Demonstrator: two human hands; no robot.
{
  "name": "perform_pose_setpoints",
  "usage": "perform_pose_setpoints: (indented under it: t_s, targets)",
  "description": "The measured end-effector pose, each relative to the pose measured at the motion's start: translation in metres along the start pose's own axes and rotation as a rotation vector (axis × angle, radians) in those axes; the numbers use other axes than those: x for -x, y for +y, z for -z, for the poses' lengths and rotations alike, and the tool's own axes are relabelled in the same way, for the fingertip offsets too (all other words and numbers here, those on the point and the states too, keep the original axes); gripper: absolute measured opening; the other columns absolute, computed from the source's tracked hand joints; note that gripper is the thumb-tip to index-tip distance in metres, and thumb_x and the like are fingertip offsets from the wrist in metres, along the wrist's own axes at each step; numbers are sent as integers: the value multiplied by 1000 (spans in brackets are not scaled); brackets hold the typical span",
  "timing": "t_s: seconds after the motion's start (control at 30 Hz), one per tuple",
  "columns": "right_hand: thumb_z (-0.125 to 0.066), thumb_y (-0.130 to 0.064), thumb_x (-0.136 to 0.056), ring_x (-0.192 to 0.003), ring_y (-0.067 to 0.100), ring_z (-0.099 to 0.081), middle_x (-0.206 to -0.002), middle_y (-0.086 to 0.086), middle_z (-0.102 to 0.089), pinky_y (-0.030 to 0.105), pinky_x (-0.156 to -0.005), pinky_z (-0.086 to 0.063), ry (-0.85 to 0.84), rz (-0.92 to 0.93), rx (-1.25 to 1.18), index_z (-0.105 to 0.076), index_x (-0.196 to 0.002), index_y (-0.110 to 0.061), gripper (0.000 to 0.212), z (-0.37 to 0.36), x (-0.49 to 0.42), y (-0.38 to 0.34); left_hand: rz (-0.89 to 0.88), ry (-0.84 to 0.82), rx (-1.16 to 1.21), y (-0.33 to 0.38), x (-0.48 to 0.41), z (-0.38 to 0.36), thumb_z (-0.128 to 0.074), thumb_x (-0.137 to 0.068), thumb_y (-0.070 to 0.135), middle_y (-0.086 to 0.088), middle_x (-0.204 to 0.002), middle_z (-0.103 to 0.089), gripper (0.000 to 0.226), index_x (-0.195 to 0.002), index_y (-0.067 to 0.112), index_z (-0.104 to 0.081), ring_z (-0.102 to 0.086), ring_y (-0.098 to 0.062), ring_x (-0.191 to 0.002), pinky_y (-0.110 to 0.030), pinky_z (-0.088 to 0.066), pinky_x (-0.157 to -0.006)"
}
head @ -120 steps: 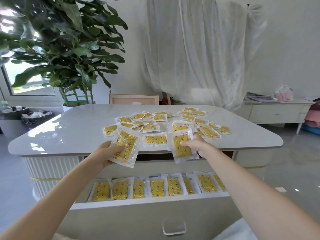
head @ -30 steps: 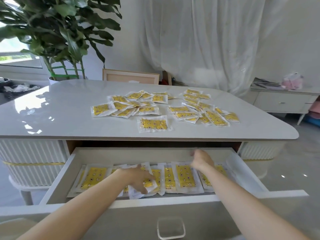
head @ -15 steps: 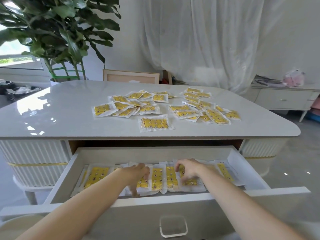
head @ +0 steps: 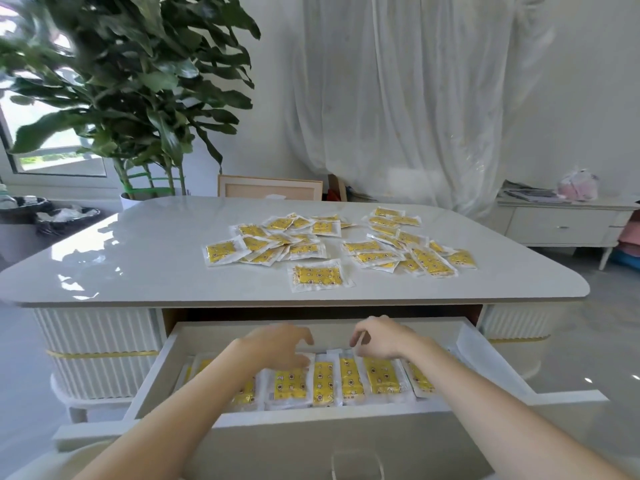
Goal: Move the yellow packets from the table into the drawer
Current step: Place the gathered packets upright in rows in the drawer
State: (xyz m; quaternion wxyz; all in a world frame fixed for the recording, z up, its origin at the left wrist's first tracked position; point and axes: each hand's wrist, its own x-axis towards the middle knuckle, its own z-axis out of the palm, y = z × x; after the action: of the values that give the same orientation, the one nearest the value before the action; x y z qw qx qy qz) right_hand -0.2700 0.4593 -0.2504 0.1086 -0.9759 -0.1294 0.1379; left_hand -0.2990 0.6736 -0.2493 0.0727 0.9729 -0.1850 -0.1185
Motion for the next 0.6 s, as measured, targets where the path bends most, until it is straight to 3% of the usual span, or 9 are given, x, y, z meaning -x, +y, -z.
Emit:
perform_pose_setpoints:
  t_s: [0.17, 0.27, 0.33, 0.4, 0.5, 0.6]
  targets:
    - [-61, -34, -84, -94, 12, -61, -97, -12, -62, 30, -80, -51, 124, 79, -38, -69, -101, -32, 18, 51, 13, -28, 66, 240, 153, -11, 22, 42, -51, -93, 39, 7, -126, -61, 42, -134, 30, -45, -58, -14, -112, -31, -47, -96]
    - [-60, -36, -86, -89, 11, -61, -94, -10, -63, 29, -72, -49, 272, 107, -65, -67, -99, -30, 16, 69, 12, -43, 118, 402, 232, -22, 27, 58, -50, -95, 35, 7, -119, -64, 36, -130, 28, -47, -62, -13, -105, -30, -50, -88]
    - [-57, -34, -90, -87, 12, -61, -100, -7, -64, 29, -69, -48, 363, 126, -72, -66, -103, -26, 18, 72, 4, -52, 155, 500, 278, -31, 25, 64, -48, -95, 30, 6, -117, -64, 34, -129, 26, -48, -62, -14, -102, -31, -52, -85]
    - [-54, -33, -93, -98, 14, -58, -115, -5, -61, 29, -73, -47, 397, 145, -55, -62, -112, -26, 22, 70, -8, -60, 193, 569, 305, -43, 20, 67, -48, -95, 27, 4, -121, -60, 35, -129, 24, -48, -60, -16, -105, -31, -51, -86]
    - [-48, -34, -96, -129, 17, -40, -139, -4, -48, 35, -95, -41, 352, 148, -35, -51, -130, -27, 35, 63, -29, -68, 240, 600, 298, -57, 8, 62, -48, -95, 27, -1, -136, -45, 41, -135, 24, -42, -45, -19, -124, -31, -44, -93]
    - [-37, -34, -100, -139, 26, -25, -152, -2, -35, 42, -106, -34, 226, 97, 15, -37, -143, -25, 45, 57, -50, -74, 289, 581, 296, -71, -4, 58, -49, -95, 28, -6, -149, -28, 54, -145, 24, -31, -24, -26, -139, -37, -36, -105]
